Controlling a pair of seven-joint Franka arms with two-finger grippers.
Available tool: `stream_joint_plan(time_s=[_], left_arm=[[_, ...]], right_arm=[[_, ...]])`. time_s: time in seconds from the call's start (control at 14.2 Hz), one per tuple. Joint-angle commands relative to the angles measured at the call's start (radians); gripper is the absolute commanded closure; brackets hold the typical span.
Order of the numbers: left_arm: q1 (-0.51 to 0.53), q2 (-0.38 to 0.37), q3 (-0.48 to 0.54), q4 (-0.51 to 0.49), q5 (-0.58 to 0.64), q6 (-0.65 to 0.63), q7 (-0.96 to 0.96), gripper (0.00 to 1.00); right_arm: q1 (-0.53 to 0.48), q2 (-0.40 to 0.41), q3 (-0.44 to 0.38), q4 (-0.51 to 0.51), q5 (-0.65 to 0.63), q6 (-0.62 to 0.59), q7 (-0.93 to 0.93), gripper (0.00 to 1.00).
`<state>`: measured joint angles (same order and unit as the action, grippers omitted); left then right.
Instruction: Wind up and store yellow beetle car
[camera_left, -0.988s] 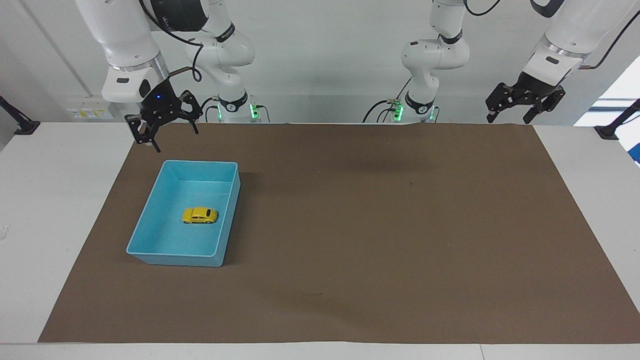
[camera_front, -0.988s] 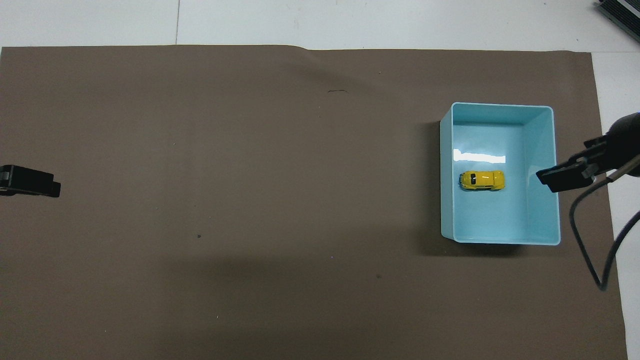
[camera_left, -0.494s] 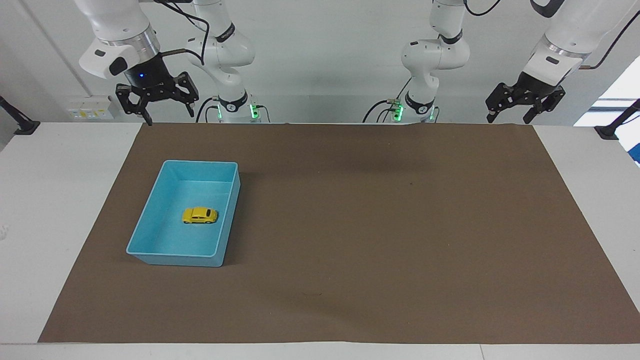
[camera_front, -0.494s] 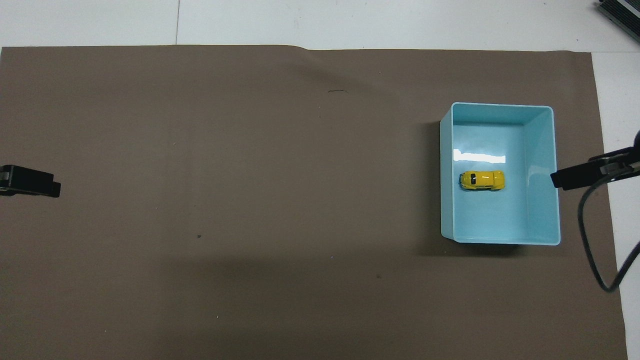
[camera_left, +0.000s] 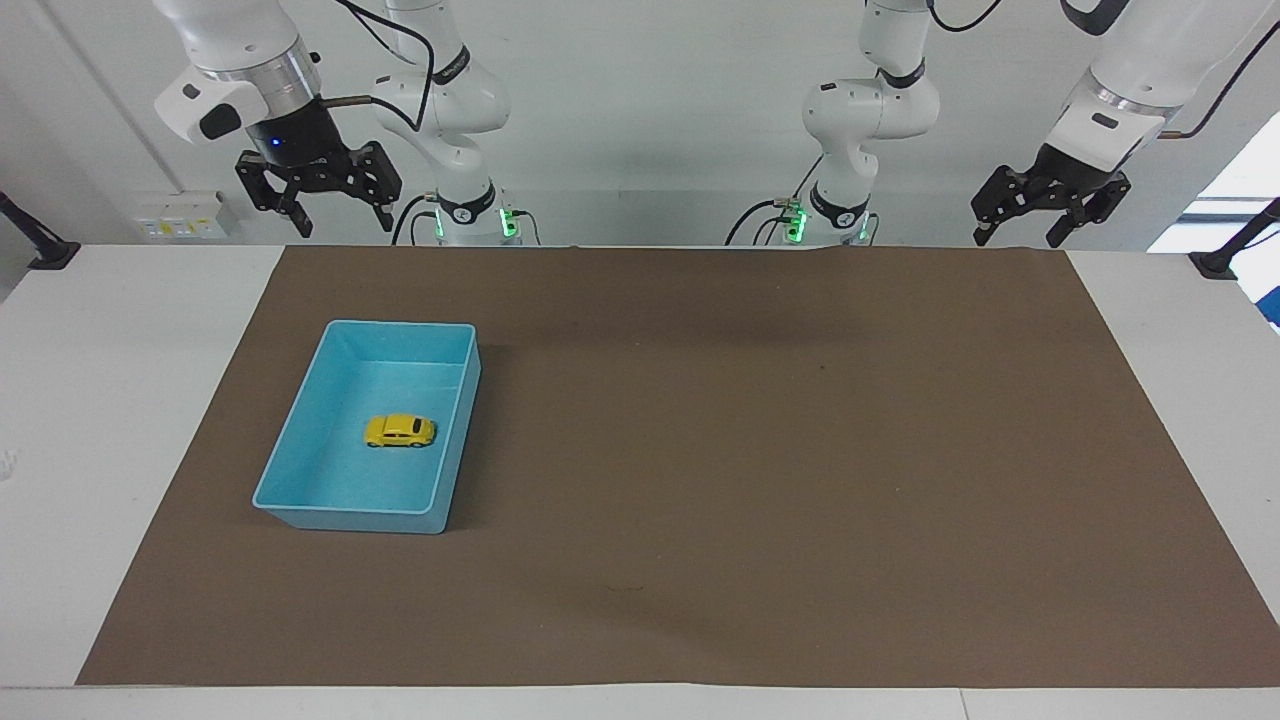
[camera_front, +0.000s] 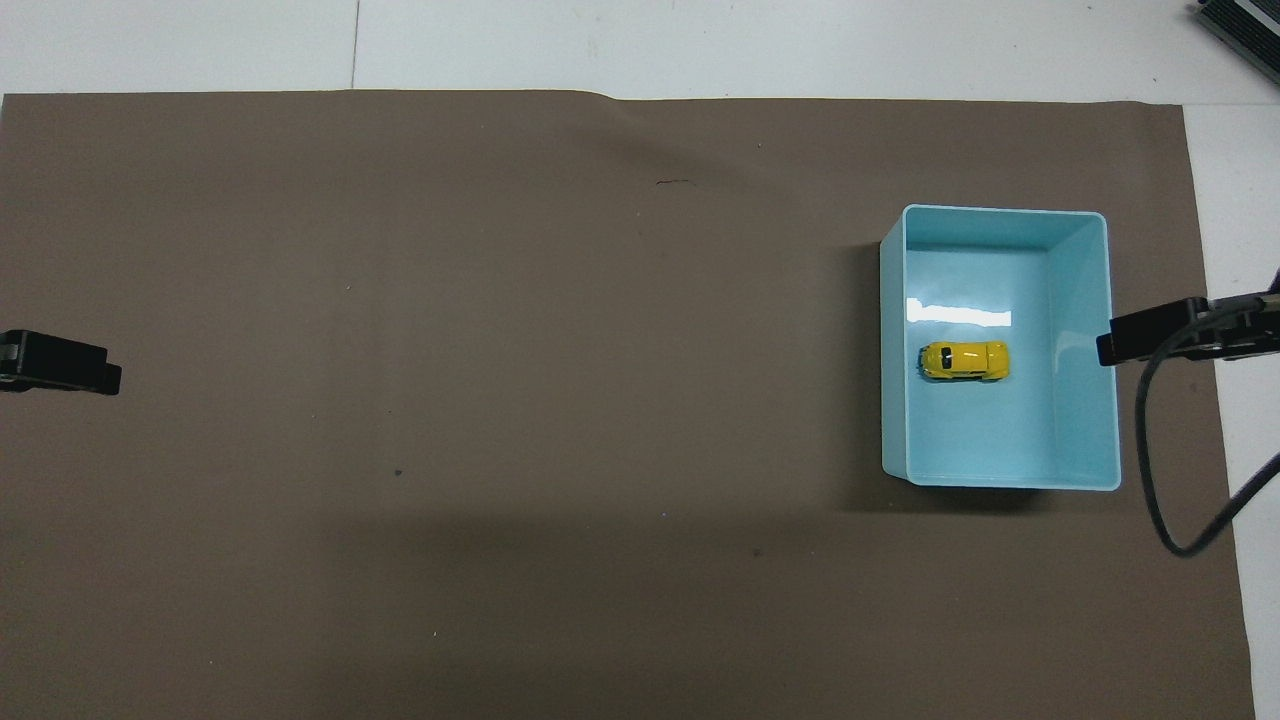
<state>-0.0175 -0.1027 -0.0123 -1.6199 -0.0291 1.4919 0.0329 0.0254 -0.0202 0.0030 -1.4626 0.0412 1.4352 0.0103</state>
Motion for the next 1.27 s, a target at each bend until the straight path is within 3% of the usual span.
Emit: stream_joint_plan(time_s=[0.0,1.2], left_arm=[[0.010,-0.020,-0.008,-0.014,0.009,-0.013,-0.010,0.00],[0.010,-0.020,-0.008,-0.014,0.009,-0.013,-0.010,0.00]], right_arm=[[0.001,0.002,-0.008,0.015,0.006,-0.018,0.020,0.00],[0.001,-0.009,-0.015,0.005,-0.017,-0.004,-0.032,0.00]])
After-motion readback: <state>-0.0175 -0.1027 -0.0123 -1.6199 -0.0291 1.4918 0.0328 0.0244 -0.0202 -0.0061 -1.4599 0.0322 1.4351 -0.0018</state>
